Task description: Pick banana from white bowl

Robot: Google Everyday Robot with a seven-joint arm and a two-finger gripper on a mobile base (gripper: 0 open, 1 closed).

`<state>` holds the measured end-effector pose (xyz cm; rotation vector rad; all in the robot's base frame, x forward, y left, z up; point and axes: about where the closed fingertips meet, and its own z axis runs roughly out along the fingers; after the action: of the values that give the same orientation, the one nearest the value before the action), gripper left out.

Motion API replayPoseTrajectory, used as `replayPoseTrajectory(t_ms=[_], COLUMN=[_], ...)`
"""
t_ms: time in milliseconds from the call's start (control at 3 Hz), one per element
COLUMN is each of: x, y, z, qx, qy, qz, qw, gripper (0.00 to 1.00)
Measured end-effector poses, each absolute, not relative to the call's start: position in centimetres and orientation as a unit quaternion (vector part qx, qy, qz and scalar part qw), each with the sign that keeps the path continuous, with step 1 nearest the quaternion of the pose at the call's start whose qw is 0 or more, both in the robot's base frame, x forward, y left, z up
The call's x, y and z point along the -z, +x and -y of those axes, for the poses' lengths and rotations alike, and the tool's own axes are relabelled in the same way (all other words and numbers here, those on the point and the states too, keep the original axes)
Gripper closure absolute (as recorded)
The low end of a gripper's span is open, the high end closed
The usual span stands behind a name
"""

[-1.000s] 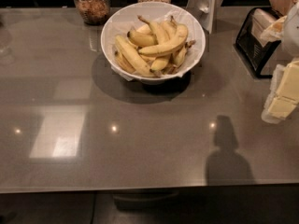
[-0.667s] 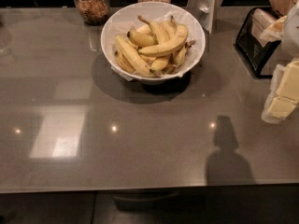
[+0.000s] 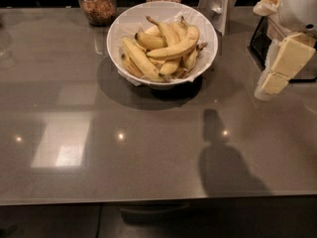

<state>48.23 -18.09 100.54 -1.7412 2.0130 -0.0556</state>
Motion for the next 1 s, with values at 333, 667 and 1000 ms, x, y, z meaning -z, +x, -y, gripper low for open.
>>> replayPoseTrajectory(t_ms=[333,667,1000], x=[-103.06,-103.05,-102.45], y=[52.10,52.10,52.54], z=[14.59,14.58,14.11], qx=[0.001,0.001,0.001], qy=[-0.672,-0.672,-0.679], qz=[-0.683,-0.683,-0.674], qw=[0.285,0.285,0.293], gripper=[0.00,0.00,0.00])
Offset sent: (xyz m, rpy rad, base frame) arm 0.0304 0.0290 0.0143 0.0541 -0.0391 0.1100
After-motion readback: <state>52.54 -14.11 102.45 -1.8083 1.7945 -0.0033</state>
